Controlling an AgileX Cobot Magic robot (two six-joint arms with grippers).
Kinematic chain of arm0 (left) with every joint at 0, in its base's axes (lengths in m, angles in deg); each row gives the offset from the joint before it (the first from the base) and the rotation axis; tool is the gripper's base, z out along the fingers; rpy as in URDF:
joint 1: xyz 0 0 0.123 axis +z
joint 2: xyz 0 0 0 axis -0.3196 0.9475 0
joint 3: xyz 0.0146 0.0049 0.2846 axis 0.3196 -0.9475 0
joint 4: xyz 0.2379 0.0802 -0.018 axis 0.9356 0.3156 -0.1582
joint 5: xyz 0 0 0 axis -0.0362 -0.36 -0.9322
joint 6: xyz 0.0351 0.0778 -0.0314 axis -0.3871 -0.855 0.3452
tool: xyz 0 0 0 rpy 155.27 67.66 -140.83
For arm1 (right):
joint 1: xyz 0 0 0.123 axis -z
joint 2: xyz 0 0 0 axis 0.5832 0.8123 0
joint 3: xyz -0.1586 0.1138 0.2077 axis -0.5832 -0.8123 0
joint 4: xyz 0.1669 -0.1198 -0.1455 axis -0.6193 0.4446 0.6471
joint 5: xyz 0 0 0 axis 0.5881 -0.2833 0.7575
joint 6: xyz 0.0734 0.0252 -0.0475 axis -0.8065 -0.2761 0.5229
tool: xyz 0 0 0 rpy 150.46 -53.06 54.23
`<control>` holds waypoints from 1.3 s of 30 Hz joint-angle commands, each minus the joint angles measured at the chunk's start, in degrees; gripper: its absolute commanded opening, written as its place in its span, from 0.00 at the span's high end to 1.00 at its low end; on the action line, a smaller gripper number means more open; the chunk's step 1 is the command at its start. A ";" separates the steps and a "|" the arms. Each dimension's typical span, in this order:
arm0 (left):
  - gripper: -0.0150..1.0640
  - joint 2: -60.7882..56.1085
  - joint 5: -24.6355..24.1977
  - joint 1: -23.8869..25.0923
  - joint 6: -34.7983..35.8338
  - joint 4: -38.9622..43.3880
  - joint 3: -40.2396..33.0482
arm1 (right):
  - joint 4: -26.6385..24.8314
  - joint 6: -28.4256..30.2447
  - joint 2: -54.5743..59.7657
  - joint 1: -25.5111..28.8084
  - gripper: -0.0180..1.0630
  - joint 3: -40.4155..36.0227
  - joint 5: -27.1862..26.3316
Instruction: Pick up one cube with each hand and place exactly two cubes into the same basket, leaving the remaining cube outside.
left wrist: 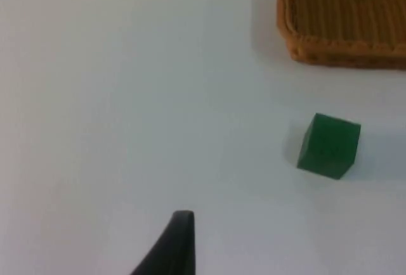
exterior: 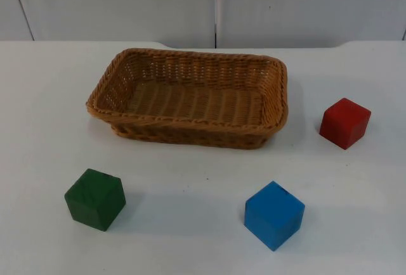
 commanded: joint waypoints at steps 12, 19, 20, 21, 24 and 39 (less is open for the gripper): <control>0.01 14.12 4.84 0.18 -0.98 -0.78 1.40 | -0.23 1.74 8.61 0.18 0.01 4.52 -1.09; 0.01 21.08 5.18 0.18 -3.63 -0.78 3.84 | -0.23 2.17 11.25 0.18 0.01 4.87 -3.55; 0.01 22.35 5.34 0.18 -4.22 -0.85 4.07 | -0.91 2.89 11.66 0.18 0.01 5.19 -3.54; 0.01 22.35 5.34 0.18 -4.22 -0.85 4.07 | -0.91 2.89 11.66 0.18 0.01 5.19 -3.54; 0.01 25.61 6.31 0.18 -6.92 -3.23 4.31 | -4.70 5.41 12.63 0.18 0.01 6.06 -4.07; 0.01 36.87 10.99 0.18 -21.13 -16.98 4.31 | -15.14 14.04 17.41 0.18 0.01 7.20 -4.24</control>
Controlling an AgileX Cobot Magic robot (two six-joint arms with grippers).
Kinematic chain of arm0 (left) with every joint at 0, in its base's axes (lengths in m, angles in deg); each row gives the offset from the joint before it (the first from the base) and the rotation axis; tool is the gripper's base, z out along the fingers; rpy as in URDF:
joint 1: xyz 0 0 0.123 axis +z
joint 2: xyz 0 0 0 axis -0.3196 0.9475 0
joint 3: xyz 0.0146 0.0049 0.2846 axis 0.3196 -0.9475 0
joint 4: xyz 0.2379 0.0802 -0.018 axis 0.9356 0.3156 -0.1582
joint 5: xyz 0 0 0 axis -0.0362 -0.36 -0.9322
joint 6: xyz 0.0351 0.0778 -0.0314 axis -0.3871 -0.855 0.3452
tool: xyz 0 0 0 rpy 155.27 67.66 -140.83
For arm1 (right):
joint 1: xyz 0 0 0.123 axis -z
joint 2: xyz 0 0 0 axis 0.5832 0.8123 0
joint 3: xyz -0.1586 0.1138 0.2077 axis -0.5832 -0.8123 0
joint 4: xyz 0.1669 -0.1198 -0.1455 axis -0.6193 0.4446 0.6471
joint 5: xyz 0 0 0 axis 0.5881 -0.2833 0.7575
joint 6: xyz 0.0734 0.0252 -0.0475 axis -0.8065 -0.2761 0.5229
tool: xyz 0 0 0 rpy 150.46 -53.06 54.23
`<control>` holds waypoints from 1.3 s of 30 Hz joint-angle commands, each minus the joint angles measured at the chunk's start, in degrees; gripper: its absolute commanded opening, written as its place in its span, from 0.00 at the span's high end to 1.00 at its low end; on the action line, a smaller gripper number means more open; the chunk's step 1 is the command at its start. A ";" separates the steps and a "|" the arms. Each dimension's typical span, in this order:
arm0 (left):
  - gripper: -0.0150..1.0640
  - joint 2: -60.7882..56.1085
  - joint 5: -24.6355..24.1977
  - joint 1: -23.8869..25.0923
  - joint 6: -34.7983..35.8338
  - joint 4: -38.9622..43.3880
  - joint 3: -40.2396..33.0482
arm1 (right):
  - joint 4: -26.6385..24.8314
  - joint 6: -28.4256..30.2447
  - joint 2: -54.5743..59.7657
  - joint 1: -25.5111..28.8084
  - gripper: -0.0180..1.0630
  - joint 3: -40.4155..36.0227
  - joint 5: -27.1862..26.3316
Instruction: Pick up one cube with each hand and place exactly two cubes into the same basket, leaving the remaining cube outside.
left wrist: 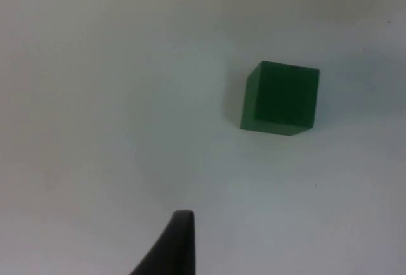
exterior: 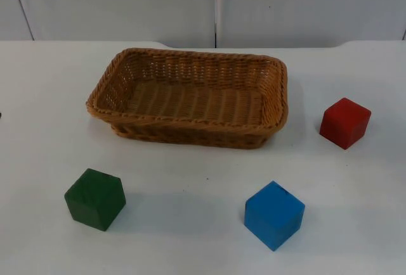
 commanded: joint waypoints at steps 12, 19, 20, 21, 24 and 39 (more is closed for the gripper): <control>0.01 8.28 5.62 0.18 -7.24 -7.56 0.34 | -2.24 1.97 6.60 -0.17 0.01 0.74 -1.27; 0.01 11.85 6.95 0.18 -7.91 -9.08 0.34 | -1.49 1.97 13.54 -9.26 0.01 0.74 -6.93; 0.01 12.47 6.95 0.18 -8.09 -9.35 0.34 | -1.49 1.97 14.81 -11.22 0.01 0.74 -7.59; 0.01 12.47 6.95 0.18 -8.09 -9.35 0.34 | -1.49 1.97 14.81 -11.22 0.01 0.74 -7.59; 0.01 13.66 7.59 0.18 -9.90 -10.24 0.34 | -1.49 0.31 18.00 -17.13 0.01 0.74 -9.51; 0.01 19.24 13.78 -8.71 -10.78 -9.50 3.33 | 9.90 -16.90 27.90 -33.96 0.01 0.74 -22.58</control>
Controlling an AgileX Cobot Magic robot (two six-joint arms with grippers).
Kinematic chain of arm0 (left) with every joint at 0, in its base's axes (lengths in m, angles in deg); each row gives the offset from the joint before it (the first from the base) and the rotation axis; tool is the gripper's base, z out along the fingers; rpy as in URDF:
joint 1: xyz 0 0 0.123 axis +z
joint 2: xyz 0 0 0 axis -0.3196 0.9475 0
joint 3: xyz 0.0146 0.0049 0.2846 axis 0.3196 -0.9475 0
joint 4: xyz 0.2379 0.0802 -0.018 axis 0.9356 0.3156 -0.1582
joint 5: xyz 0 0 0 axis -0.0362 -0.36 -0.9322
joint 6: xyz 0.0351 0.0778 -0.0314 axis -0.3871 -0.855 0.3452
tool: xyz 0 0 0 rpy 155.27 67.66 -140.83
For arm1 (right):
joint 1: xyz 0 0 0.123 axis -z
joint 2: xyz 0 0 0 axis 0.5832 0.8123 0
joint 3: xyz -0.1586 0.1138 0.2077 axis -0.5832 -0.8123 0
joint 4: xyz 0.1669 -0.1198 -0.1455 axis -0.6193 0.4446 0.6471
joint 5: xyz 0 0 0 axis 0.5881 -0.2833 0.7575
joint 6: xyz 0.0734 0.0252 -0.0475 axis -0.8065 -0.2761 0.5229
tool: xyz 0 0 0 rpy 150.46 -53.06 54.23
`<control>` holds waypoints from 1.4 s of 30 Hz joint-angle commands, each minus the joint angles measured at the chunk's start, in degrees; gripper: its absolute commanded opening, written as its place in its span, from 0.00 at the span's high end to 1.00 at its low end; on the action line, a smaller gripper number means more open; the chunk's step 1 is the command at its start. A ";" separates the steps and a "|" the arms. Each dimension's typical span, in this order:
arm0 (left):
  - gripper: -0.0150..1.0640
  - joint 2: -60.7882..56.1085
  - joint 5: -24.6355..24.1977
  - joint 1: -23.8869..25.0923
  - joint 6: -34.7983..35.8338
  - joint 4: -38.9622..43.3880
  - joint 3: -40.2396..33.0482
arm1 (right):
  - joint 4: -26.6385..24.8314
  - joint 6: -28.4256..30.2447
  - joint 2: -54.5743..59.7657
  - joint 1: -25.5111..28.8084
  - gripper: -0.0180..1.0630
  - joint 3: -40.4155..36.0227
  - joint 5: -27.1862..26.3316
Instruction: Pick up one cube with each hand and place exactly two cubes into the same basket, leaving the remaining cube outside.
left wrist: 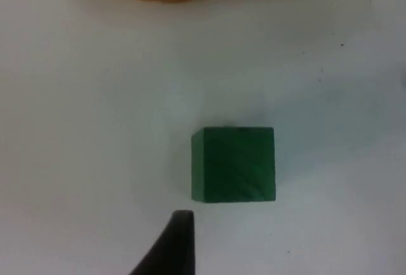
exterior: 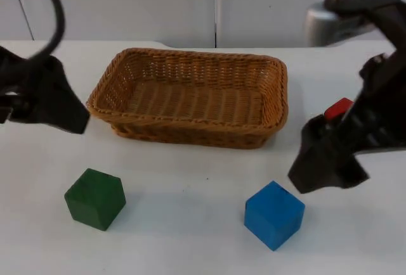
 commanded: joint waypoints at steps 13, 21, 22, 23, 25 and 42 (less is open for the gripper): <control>0.01 8.38 10.15 -8.28 4.48 5.04 0.39 | 16.11 -19.36 4.92 -3.93 0.01 2.02 -5.14; 0.01 12.13 12.81 -8.54 7.72 6.48 0.39 | 16.60 -19.74 10.88 -3.93 0.01 6.31 -5.14; 0.01 12.65 13.06 -8.54 8.05 6.48 0.39 | 16.60 -19.74 11.67 -3.93 0.01 6.76 -5.14; 0.01 13.26 13.51 -8.54 8.81 6.48 0.39 | 16.60 -19.74 12.60 -3.93 0.01 7.31 -5.14; 0.01 14.61 14.05 -8.54 10.29 6.48 0.39 | 16.60 -19.74 14.22 -4.01 0.01 8.21 -4.99; 0.01 25.50 15.09 -8.32 12.26 12.44 3.99 | 16.62 -19.29 19.98 -4.01 0.01 8.37 -8.98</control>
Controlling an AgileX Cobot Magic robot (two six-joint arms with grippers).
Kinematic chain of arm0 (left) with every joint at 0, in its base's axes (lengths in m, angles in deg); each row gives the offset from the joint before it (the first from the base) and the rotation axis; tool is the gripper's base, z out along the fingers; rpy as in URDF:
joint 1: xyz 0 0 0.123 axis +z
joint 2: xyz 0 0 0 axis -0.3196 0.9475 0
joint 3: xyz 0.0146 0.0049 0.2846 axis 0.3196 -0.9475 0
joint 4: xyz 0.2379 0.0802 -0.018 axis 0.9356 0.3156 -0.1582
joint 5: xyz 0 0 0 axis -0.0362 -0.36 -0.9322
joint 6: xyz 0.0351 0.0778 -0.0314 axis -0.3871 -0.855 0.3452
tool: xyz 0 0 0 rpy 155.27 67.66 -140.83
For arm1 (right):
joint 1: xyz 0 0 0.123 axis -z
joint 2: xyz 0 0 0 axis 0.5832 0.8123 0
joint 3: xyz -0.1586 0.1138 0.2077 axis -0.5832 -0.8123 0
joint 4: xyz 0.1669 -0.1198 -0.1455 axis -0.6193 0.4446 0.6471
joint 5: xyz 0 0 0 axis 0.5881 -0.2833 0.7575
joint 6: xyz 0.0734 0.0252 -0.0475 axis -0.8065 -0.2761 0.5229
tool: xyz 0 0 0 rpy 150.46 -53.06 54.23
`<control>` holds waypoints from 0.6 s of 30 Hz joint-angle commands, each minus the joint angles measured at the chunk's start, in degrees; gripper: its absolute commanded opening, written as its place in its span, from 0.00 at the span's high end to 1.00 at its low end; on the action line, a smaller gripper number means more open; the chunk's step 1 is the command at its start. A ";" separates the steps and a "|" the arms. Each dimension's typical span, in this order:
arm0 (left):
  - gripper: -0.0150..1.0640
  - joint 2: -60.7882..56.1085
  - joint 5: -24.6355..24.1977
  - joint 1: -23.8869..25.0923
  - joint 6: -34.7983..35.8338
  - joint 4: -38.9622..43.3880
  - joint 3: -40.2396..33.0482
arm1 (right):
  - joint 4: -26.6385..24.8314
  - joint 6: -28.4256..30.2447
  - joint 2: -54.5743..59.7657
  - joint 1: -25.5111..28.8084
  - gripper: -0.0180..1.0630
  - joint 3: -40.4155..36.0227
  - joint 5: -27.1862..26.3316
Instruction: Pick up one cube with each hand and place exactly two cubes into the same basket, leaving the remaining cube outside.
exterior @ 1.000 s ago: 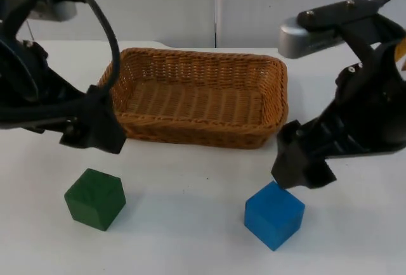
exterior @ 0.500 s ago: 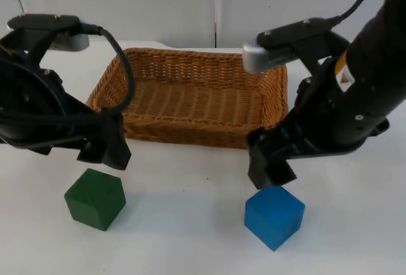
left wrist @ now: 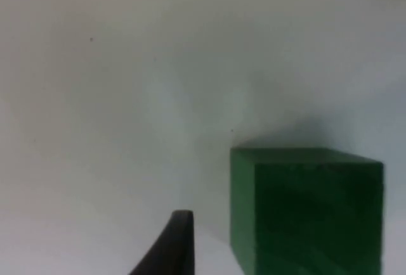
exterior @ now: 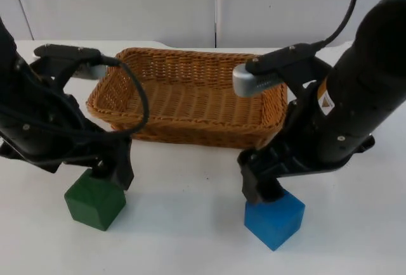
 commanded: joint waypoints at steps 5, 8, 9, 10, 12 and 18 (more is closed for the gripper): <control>0.01 2.22 3.05 -0.13 1.35 3.71 0.58 | 0.16 0.34 1.77 -0.44 0.01 0.35 -2.43; 0.01 2.91 4.02 -0.13 1.35 3.83 0.58 | 0.16 0.34 2.44 -0.44 0.01 0.35 -2.78; 0.01 3.50 4.16 -0.13 1.35 3.83 0.58 | 0.16 0.34 2.71 -0.44 0.01 0.35 -2.92; 0.01 3.93 4.33 -0.13 1.35 3.94 0.58 | 0.16 0.34 3.04 -0.44 0.01 0.35 -3.35; 0.01 4.97 4.84 -0.13 1.35 4.38 0.58 | 0.16 0.49 3.95 -0.44 0.01 0.35 -4.09; 0.01 7.32 6.17 -0.13 1.35 4.38 0.58 | 0.16 0.49 6.48 -0.44 0.01 0.35 -4.58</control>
